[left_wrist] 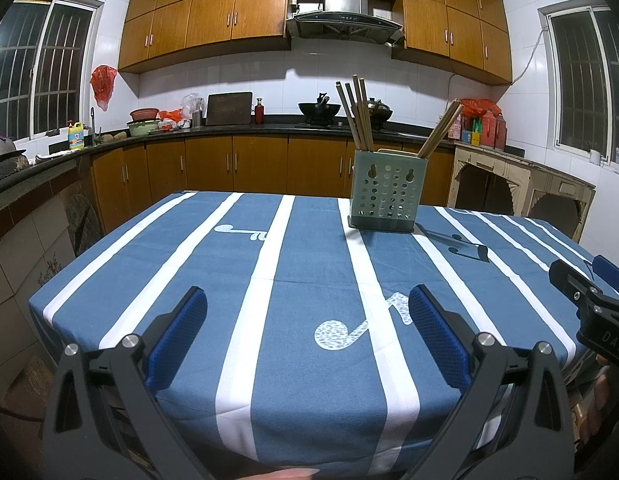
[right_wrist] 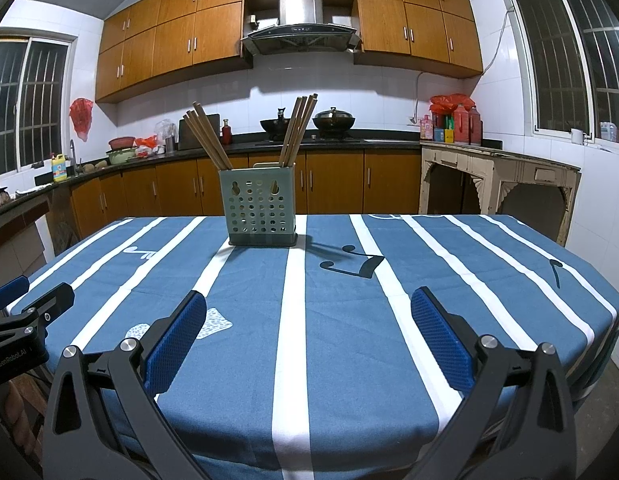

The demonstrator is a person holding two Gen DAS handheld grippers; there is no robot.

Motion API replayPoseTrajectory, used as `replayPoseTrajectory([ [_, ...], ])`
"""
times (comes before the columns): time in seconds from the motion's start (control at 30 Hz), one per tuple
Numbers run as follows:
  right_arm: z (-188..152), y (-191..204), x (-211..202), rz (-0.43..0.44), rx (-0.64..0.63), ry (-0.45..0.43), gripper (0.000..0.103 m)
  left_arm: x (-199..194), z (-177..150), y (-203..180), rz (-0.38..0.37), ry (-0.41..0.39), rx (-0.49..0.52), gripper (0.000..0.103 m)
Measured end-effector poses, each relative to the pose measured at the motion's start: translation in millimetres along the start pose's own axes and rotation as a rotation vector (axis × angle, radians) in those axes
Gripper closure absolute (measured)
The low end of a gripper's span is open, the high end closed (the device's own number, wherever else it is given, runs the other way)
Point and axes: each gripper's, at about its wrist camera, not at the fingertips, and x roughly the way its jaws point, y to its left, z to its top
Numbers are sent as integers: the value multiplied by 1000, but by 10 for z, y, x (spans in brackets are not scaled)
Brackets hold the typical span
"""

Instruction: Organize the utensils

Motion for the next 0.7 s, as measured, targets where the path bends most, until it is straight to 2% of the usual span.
replayPoseTrajectory([
  [0.7,4,-4,2,1,0,2,2,-2,-45,-18,-1,2,2,4],
])
